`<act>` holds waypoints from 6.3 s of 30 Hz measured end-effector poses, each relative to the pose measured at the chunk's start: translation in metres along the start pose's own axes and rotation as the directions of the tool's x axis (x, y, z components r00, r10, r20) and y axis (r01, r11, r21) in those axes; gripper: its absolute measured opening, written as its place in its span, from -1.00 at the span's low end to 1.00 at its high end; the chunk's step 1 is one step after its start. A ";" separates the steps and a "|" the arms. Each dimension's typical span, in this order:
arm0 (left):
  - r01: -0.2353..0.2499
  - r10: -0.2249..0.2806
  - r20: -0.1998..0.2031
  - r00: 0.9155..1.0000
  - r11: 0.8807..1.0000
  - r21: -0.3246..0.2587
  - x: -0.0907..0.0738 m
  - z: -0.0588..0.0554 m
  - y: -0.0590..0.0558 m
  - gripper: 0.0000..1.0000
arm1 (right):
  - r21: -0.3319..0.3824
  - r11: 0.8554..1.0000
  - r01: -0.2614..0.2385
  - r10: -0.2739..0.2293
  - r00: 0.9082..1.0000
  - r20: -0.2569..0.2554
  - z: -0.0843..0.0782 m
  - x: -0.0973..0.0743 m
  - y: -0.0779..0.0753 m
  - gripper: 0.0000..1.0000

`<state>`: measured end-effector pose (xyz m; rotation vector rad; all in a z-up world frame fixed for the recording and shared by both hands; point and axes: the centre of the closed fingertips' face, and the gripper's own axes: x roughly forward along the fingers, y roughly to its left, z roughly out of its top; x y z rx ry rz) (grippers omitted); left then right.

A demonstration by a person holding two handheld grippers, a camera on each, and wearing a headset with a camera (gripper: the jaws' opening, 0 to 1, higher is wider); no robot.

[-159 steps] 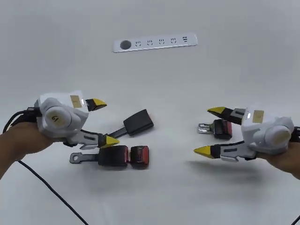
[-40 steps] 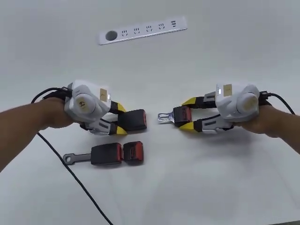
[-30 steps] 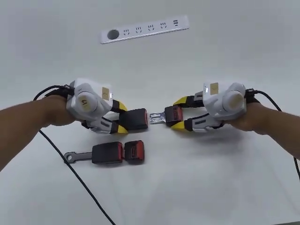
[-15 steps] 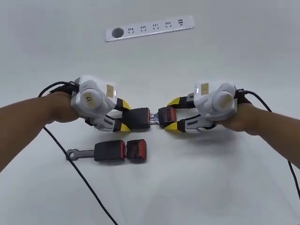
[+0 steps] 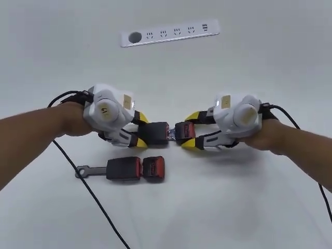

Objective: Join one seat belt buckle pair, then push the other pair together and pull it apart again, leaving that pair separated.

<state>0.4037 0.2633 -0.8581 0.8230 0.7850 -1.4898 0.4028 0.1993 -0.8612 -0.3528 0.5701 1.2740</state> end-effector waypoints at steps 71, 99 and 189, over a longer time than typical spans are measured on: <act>-0.024 0.023 -0.037 0.999 1.000 -0.019 0.000 0.002 -0.002 -0.34 | -0.020 0.998 0.058 -0.059 0.997 -0.050 -0.011 -0.018 -0.002 -0.27; -0.013 0.014 -0.061 0.998 1.000 0.004 0.002 -0.002 0.000 -0.33 | -0.010 0.996 0.092 -0.092 0.994 -0.063 -0.054 -0.083 -0.006 -0.26; -0.319 0.597 0.281 0.751 0.701 -0.637 -0.184 -0.044 -0.135 1.00 | 0.194 0.819 0.540 -0.560 0.825 0.071 0.019 -0.178 0.105 0.79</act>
